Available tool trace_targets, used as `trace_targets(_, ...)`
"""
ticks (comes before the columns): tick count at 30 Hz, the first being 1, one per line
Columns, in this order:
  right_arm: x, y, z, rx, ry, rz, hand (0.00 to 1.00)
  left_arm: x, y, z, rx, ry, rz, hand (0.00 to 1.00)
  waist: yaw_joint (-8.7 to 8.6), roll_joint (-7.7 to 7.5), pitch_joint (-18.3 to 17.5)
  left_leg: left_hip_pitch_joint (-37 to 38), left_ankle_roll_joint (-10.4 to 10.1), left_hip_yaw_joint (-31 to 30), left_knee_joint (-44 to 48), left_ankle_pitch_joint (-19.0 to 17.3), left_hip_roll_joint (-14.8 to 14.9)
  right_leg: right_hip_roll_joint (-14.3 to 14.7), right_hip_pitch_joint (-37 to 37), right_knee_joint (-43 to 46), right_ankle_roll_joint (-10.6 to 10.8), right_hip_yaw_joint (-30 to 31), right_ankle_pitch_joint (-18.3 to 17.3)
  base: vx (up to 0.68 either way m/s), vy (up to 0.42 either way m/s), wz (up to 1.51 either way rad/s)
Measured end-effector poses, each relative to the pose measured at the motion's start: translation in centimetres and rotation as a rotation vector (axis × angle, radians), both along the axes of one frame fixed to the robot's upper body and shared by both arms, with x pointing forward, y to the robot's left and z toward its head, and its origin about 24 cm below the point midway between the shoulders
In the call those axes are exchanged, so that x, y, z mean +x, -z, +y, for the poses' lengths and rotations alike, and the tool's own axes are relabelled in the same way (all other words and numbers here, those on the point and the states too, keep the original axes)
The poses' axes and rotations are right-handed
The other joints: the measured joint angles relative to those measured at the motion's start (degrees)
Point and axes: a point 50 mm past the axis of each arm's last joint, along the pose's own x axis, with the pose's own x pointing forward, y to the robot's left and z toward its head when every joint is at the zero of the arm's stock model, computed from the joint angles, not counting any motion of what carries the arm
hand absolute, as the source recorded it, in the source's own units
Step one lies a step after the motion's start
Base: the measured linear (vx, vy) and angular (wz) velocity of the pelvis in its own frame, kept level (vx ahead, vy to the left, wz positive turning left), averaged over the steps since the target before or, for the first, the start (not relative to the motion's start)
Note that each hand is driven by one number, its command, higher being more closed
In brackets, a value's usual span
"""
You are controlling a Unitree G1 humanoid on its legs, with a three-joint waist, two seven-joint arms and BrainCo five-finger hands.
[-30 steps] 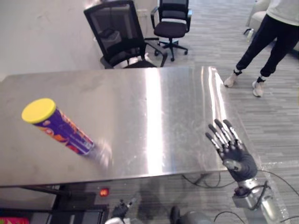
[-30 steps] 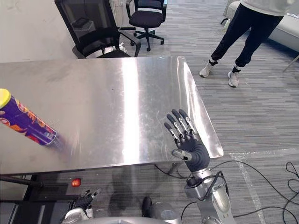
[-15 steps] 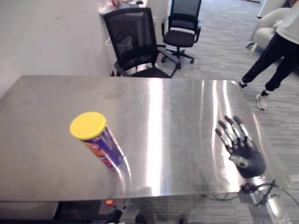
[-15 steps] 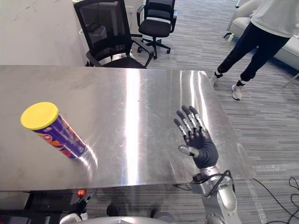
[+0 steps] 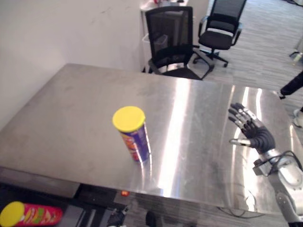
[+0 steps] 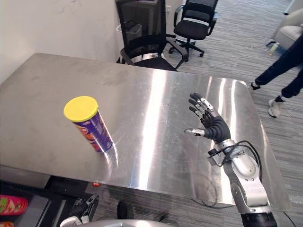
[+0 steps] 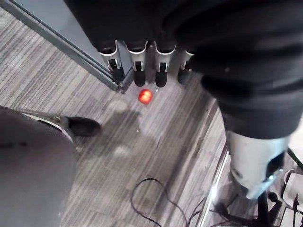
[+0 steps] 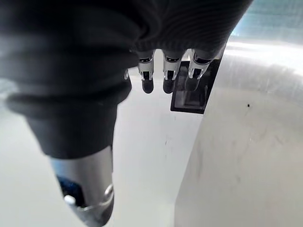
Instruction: Put the gum and the chips on the shelf.
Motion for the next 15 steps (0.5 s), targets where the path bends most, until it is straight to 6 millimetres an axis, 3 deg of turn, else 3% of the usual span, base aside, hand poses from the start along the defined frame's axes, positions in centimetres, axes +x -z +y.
trace_targets(4, 1.1, 0.5, 1.0, -0.033, -0.036, 0.022, 0.0, -0.7, 0.0, 0.6, 0.011, 0.02, 0.021, 0.0, 0.95, 0.01, 0.0, -0.9, 0.0, -1.5, 0.0, 0.5, -0.3, 0.0, 0.0, -0.3, 0.4, -1.2, -0.2, -0.02, -0.004, 0.22)
trace_targets(9, 2.6, 0.7, 2.4, -0.085, -0.08, 0.027, 0.0, -3.7, 0.5, 0.6, 0.004, 0.034, 0.111, 0.0, 1.6, -0.02, 0.0, -1.5, 0.0, -2.6, 0.0, 0.8, -0.6, -0.1, 0.0, -0.4, 0.4, -2.5, -0.2, 0.01, 0.006, 0.13)
trace_targets(15, 3.7, 0.4, 3.9, -0.104, -0.141, 0.022, 0.0, -4.0, 0.6, 0.4, 0.004, 0.064, 0.122, 0.0, 2.72, -0.07, 0.0, -2.1, 0.2, -3.8, -0.1, 1.4, -0.8, 0.0, 0.0, -0.5, 0.4, -3.5, -0.2, 0.01, 0.006, 0.1)
